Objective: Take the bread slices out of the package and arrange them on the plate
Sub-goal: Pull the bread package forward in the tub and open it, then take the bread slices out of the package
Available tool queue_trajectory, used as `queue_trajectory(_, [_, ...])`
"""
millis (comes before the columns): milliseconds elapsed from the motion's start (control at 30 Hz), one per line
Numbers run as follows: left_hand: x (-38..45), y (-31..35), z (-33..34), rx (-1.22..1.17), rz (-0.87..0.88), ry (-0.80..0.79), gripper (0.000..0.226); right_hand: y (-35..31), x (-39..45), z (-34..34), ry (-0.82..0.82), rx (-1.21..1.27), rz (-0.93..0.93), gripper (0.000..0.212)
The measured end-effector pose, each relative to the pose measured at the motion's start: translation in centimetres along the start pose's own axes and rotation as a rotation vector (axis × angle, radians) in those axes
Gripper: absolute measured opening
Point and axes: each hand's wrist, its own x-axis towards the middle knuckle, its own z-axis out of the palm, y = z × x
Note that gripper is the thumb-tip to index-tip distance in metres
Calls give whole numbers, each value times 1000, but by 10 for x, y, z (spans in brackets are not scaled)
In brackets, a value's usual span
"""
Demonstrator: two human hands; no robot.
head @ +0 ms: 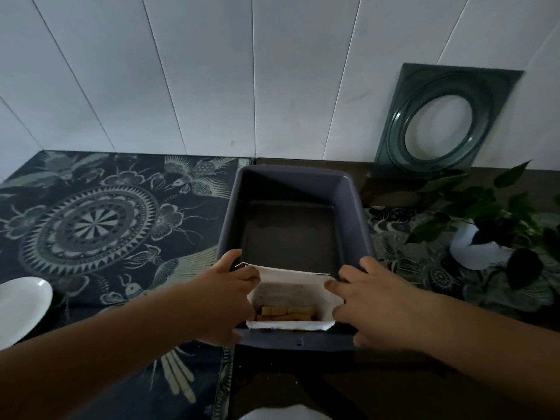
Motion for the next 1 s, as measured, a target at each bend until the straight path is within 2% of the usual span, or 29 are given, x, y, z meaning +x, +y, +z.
queue_trajectory(333, [-4, 7, 0, -23, -22, 187, 39, 8, -2, 2, -113, 109, 11, 50])
queue_trajectory(500, [-16, 6, 5, -113, -153, 236, 35, 16, -7, -7, -116, 142, 6, 49])
queue_trajectory(600, [-17, 6, 11, -172, -226, 264, 30, 22, -3, -23, -86, 138, -3, 35])
queue_trajectory(700, [-15, 9, 12, -235, -255, 249, 44, 22, 20, -41, 38, 171, -55, 14])
queue_trajectory(800, [-15, 14, 9, -307, -267, 270, 41, 16, 50, -54, 30, 213, -102, 9])
queue_trajectory(900, [-19, 18, 9, -400, -271, 332, 31, -6, 85, -53, -104, 270, -87, 4])
queue_trajectory(967, [-22, 22, 8, -438, -254, 340, 29, -18, 105, -48, -276, 313, -44, 16])
queue_trajectory(1000, [-22, 24, 7, -433, -247, 330, 28, -25, 113, -44, -401, 317, -8, 15])
